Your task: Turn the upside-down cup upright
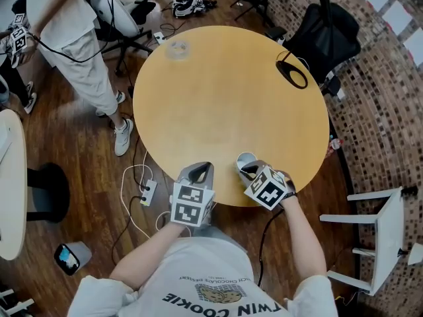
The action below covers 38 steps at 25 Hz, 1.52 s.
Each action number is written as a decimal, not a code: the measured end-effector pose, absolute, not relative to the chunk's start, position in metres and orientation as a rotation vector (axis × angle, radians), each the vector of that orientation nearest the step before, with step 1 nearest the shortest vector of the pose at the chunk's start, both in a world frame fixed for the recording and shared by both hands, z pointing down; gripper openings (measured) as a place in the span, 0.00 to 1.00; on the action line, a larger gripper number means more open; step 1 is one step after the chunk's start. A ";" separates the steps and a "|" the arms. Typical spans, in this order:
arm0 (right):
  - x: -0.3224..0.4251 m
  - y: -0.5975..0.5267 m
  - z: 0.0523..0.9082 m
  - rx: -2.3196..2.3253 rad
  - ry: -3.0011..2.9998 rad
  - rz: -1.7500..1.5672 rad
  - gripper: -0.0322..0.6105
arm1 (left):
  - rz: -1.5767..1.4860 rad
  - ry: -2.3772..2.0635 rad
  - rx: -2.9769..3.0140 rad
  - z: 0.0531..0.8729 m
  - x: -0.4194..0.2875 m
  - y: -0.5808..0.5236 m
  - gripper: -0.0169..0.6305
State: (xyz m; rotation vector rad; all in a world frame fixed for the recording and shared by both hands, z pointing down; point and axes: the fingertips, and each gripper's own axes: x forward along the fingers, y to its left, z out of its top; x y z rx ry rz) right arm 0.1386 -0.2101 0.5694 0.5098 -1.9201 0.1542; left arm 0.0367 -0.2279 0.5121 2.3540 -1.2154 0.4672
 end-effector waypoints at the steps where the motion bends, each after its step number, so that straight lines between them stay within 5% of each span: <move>1: 0.140 -0.212 0.569 0.516 -1.911 0.142 0.08 | 0.468 -1.213 2.355 0.512 0.037 -0.227 0.03; 11: 0.143 -0.217 0.554 0.646 -1.933 0.122 0.16 | 0.454 -1.191 2.373 0.506 0.038 -0.222 0.03; 27: 0.098 -0.134 0.495 1.203 -2.060 0.249 0.16 | 0.428 -1.040 2.522 0.476 0.027 -0.142 0.03; 38: 0.073 -0.048 0.474 1.565 -2.122 0.462 0.07 | 0.449 -0.920 2.593 0.469 0.032 -0.061 0.03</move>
